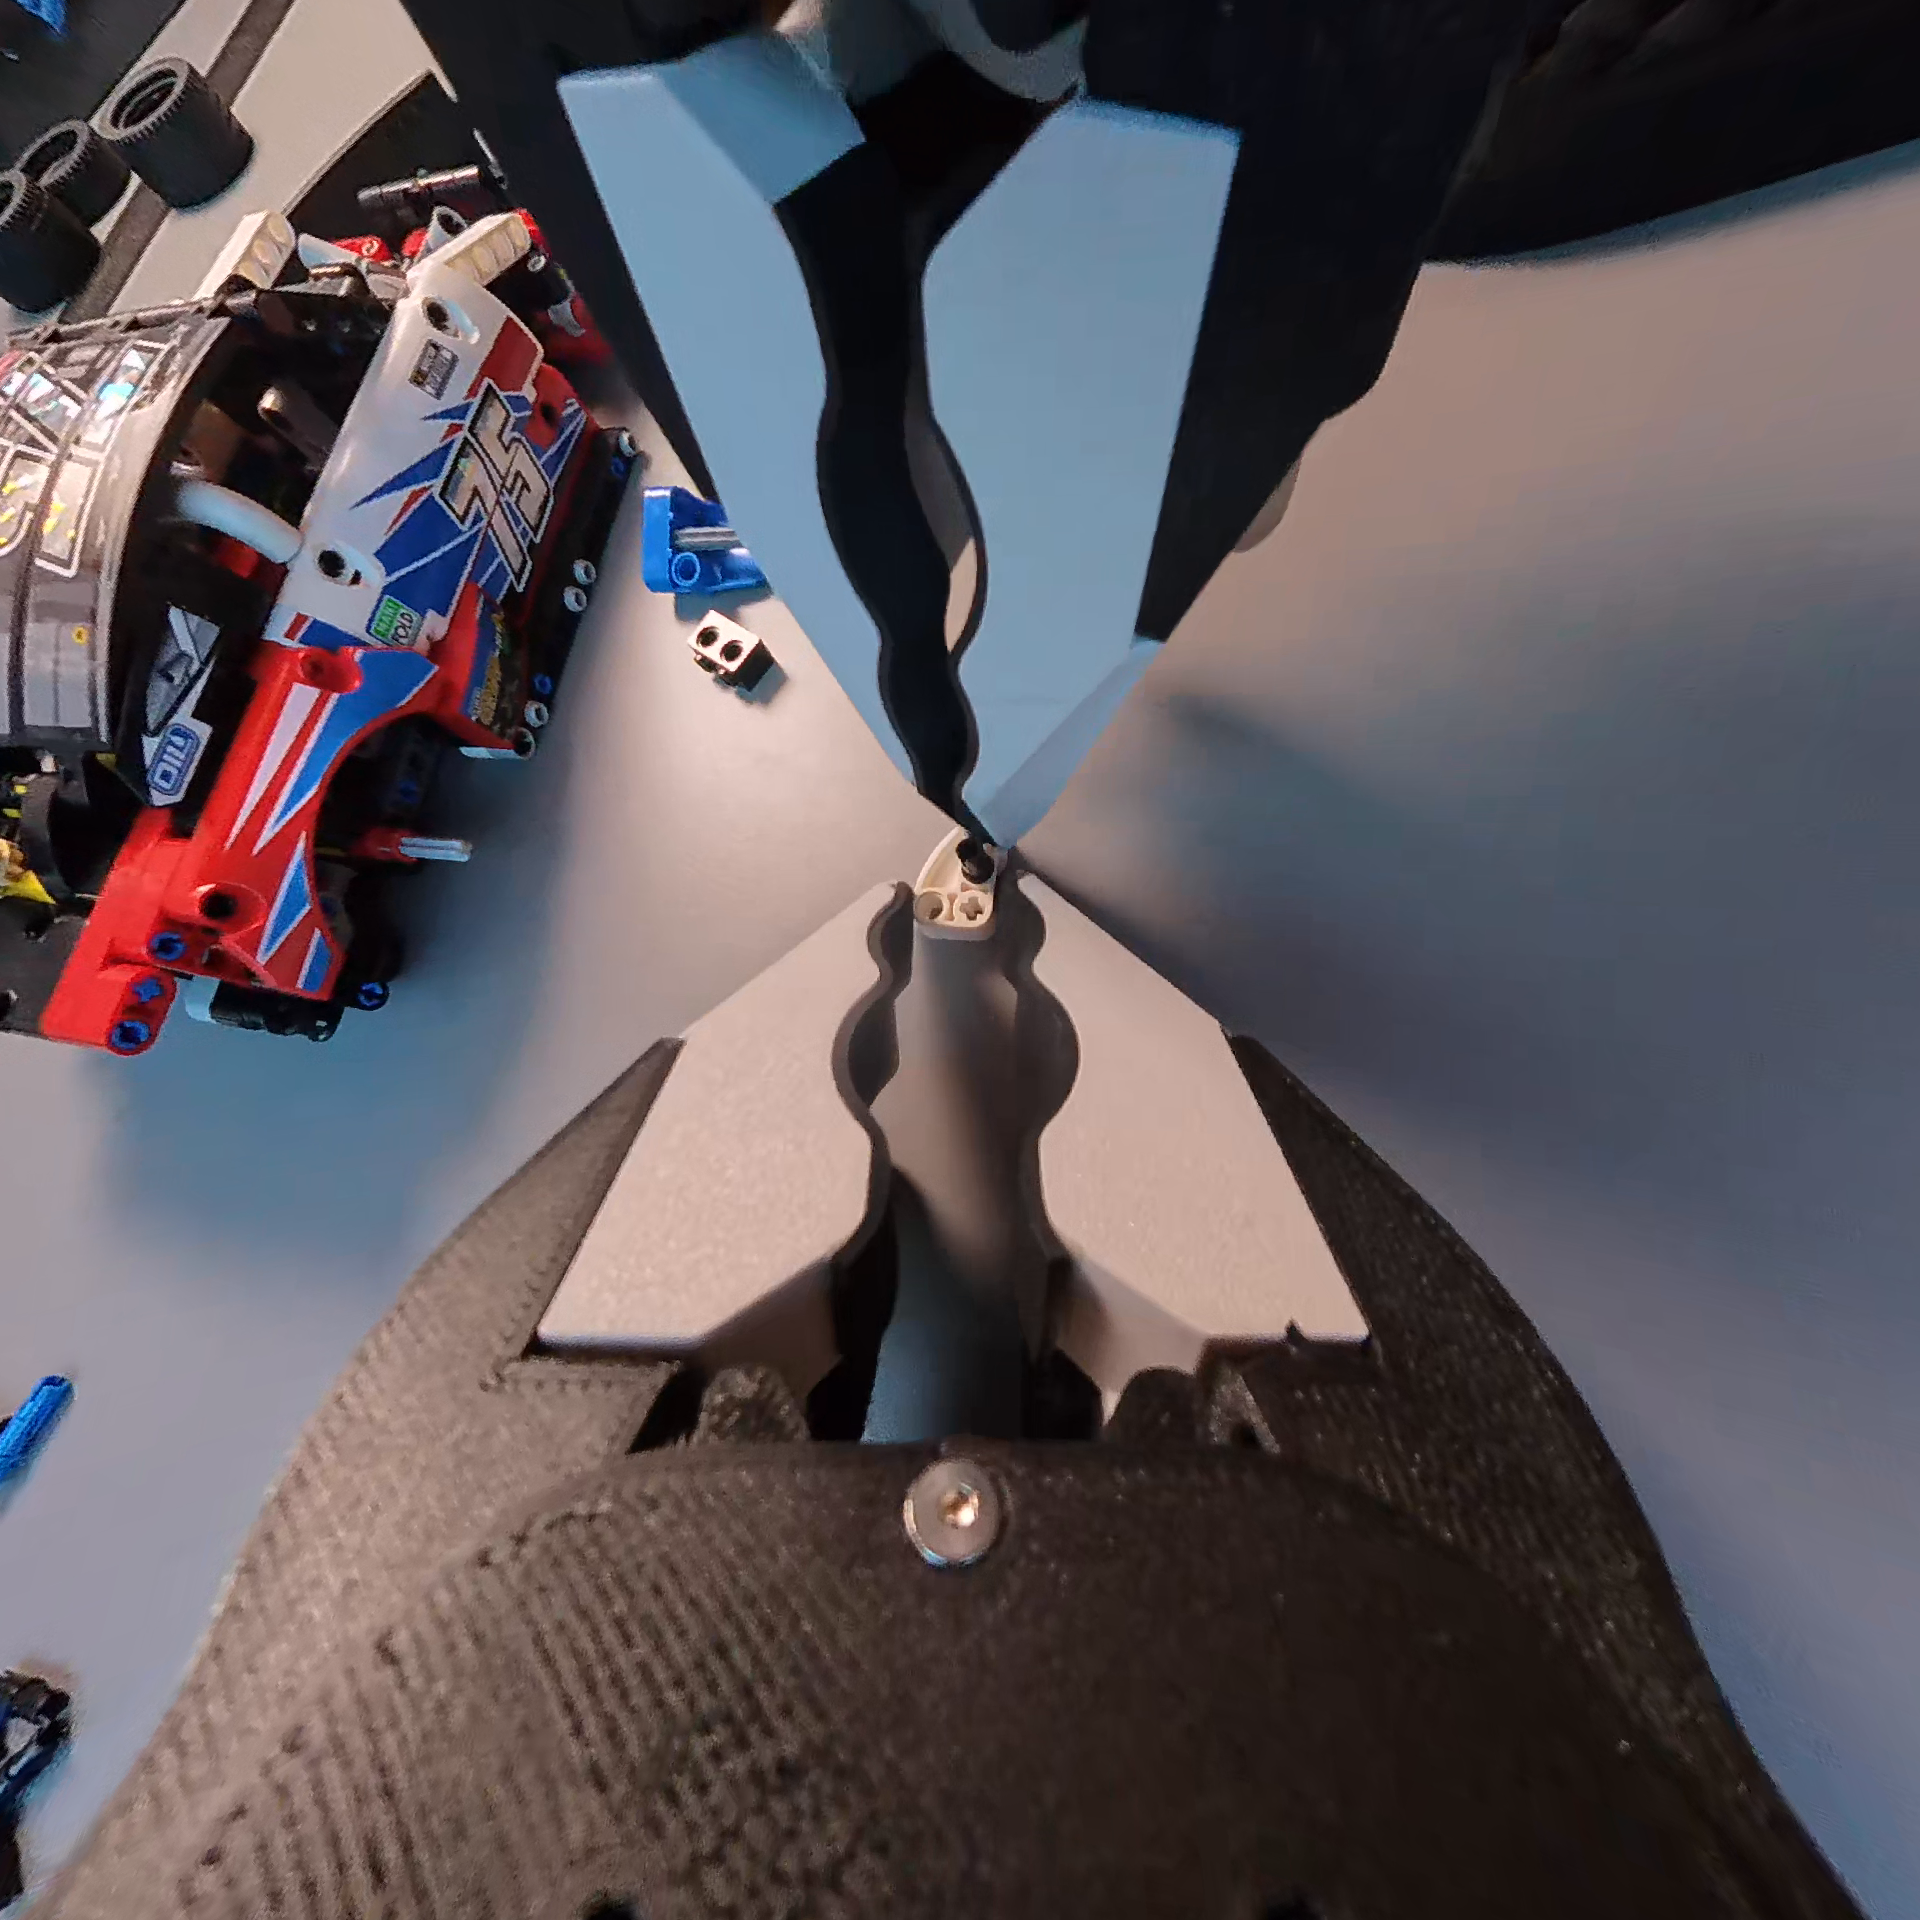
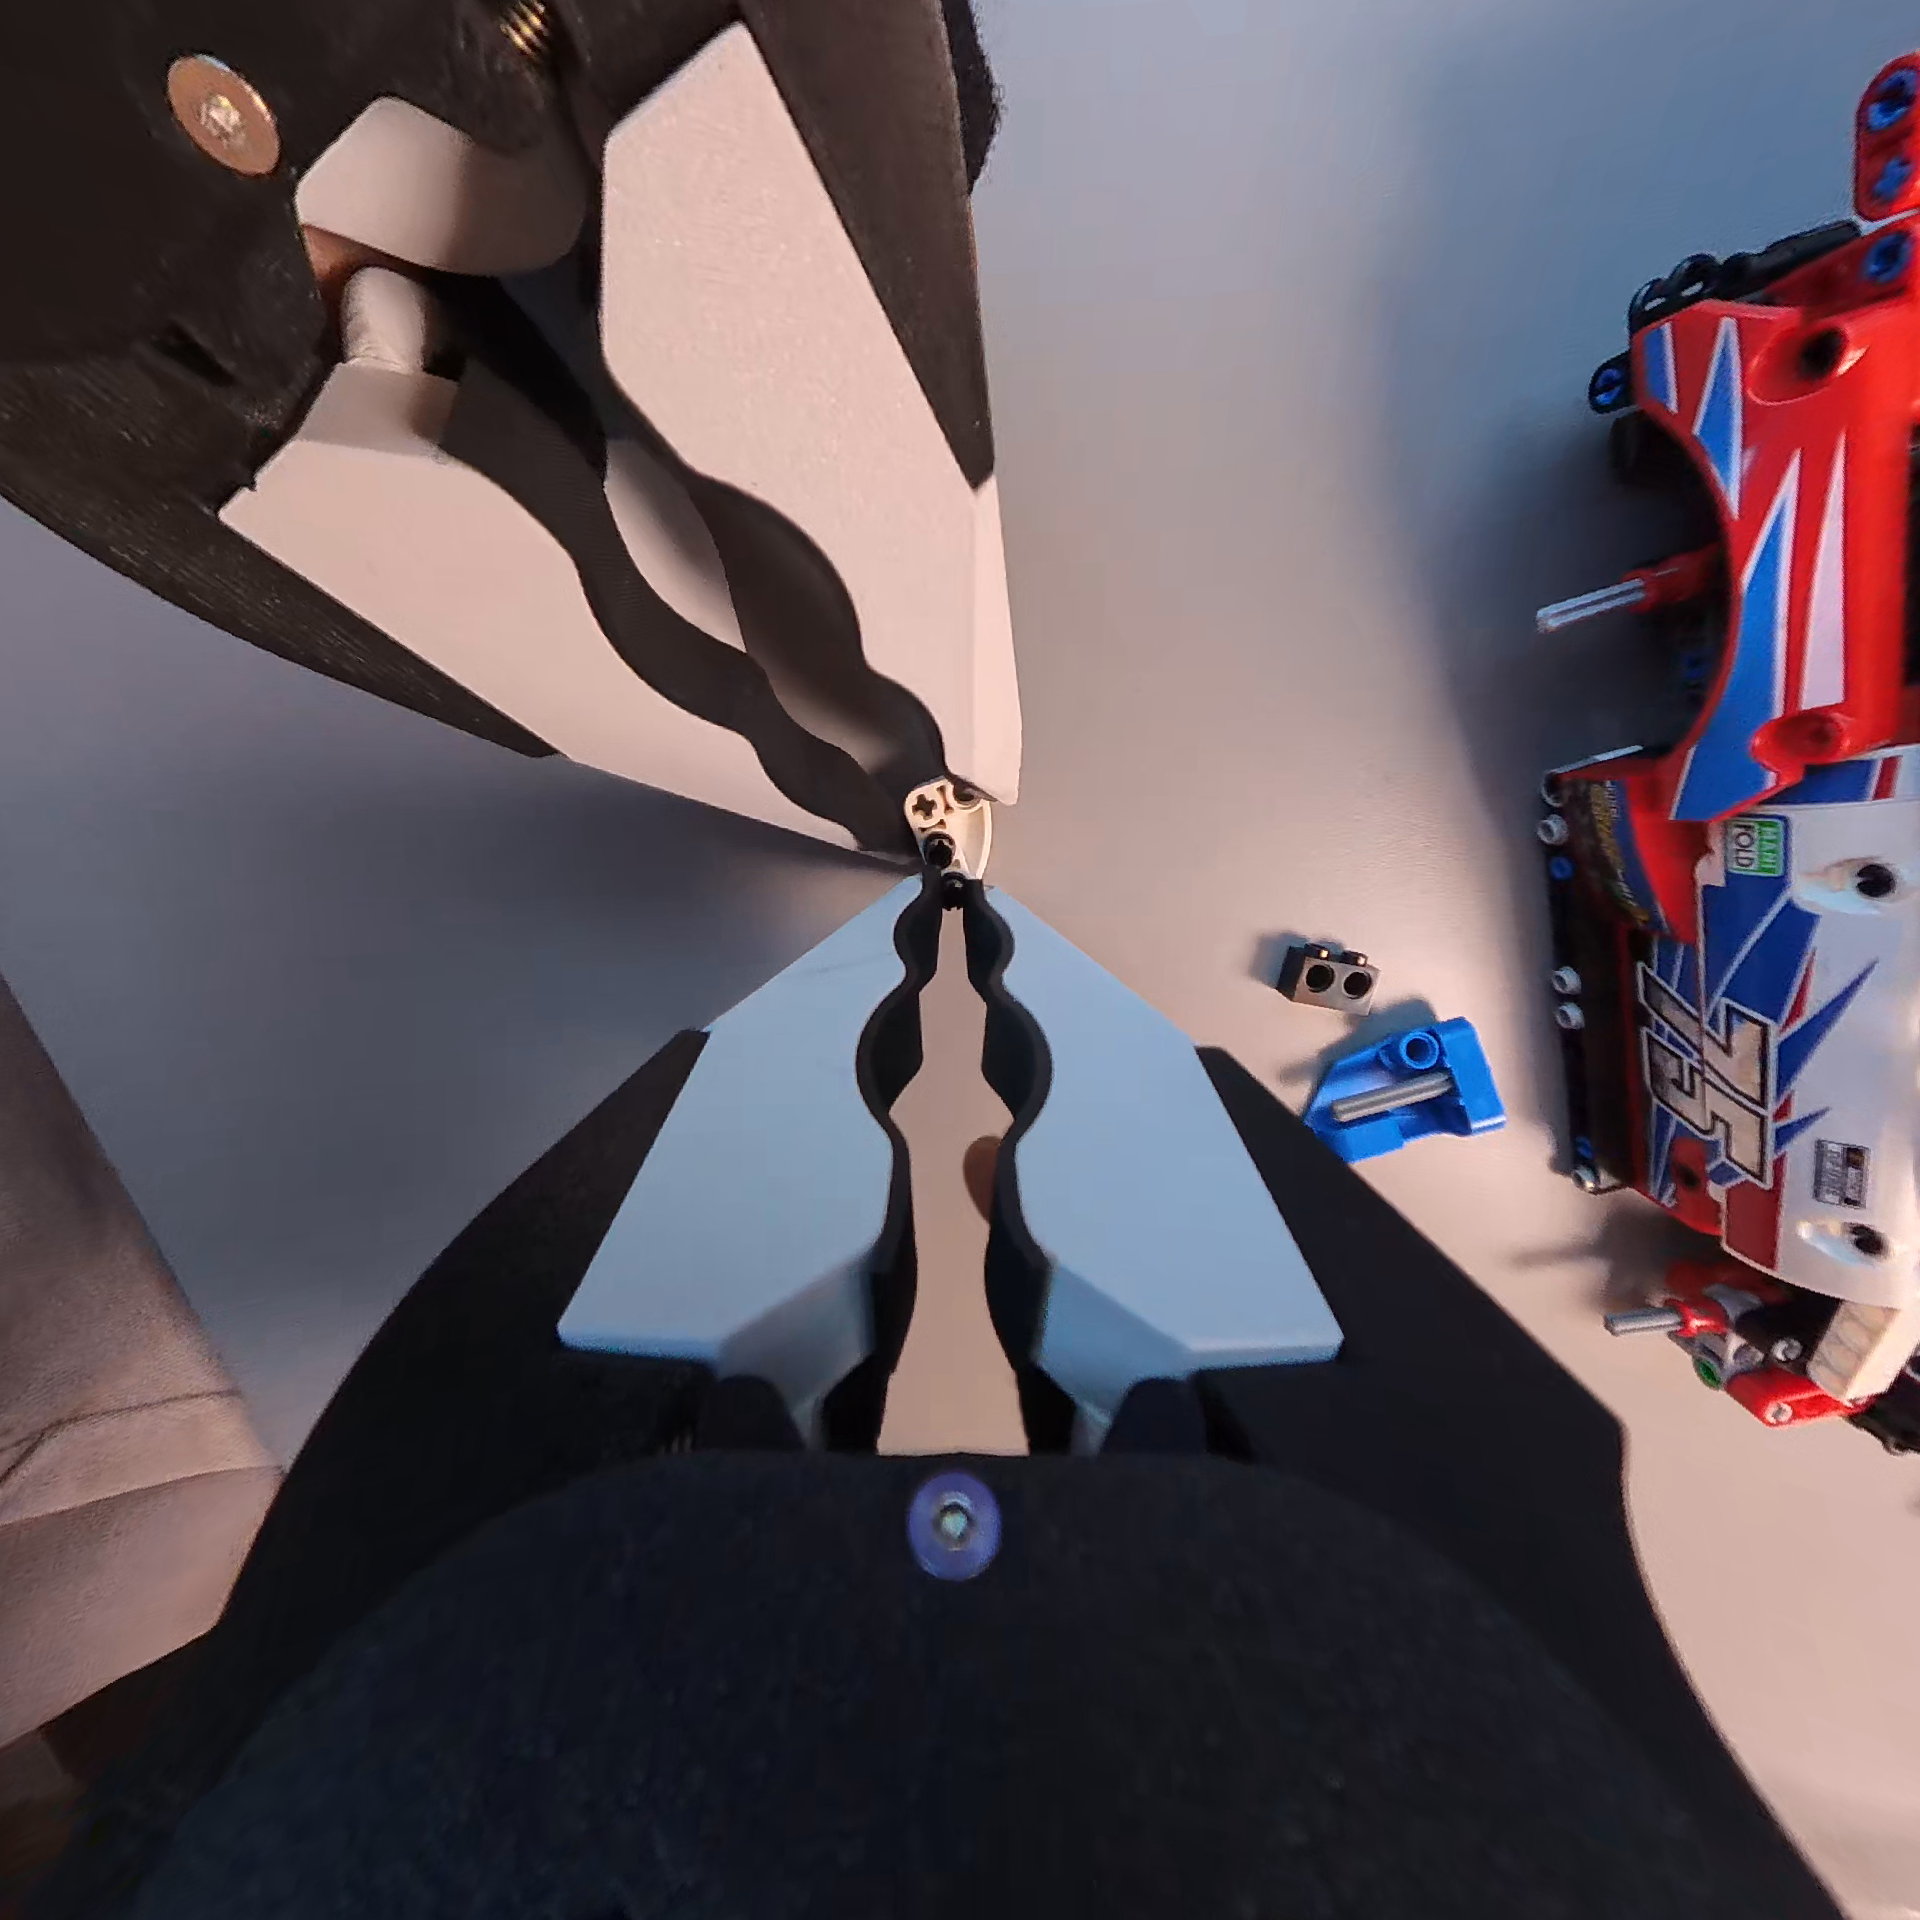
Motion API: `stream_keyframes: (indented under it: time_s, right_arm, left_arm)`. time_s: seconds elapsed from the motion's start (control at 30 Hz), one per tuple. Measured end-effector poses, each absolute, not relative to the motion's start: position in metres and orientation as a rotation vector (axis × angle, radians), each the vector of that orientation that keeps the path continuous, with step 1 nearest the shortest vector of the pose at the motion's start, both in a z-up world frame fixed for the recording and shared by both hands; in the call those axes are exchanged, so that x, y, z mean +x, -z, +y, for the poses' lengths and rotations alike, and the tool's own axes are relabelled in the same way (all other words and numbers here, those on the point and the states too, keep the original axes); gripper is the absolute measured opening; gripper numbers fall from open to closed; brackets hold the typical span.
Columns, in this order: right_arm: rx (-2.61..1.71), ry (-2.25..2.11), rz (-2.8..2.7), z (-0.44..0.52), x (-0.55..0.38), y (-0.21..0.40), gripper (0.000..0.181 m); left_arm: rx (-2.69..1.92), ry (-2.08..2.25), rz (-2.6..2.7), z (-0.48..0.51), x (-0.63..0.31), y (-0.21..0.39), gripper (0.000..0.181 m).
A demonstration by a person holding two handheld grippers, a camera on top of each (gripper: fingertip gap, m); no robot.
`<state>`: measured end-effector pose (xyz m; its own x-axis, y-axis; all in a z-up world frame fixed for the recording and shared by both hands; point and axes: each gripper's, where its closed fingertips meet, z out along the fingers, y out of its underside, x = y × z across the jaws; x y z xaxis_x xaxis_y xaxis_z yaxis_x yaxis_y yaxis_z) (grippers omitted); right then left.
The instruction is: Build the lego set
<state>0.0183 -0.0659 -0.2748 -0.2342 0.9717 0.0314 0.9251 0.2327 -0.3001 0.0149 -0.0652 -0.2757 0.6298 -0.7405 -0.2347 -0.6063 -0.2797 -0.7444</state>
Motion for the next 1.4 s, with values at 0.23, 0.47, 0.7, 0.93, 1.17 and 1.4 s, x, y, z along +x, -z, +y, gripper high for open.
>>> stream_keyframes:
  time_s: [0.23, 0.47, 0.7, 0.93, 1.17, 1.4]
  right_arm:
    - [-1.53, -0.584, -2.239, -0.07, 0.026, 0.261, 0.015]
    - [-1.537, -0.742, -2.115, -0.069, 0.017, 0.263, 0.0]
    - [-1.545, -0.707, -2.171, -0.067, 0.016, 0.266, 0.0]
    - [-1.466, -0.823, -2.113, -0.073, 0.016, 0.259, 0.007]
    - [-1.38, -0.808, -2.147, -0.073, 0.024, 0.267, 0.025]
    - [-1.33, -0.811, -2.178, -0.084, 0.016, 0.269, 0.018]
  left_arm:
    - [-1.989, 0.223, 1.062, -0.066, 0.015, 0.275, 0.014]
    - [-1.989, 0.23, 1.064, -0.066, 0.016, 0.276, 0.014]
    - [-1.997, 0.249, 1.063, -0.066, 0.016, 0.276, 0.014]
    - [-1.976, 0.293, 1.106, -0.067, 0.017, 0.276, 0.014]
    - [-1.758, 0.304, 1.387, -0.064, 0.012, 0.272, 0.027]
    - [-1.894, 0.03, 1.079, -0.025, -0.051, 0.27, 0.015]
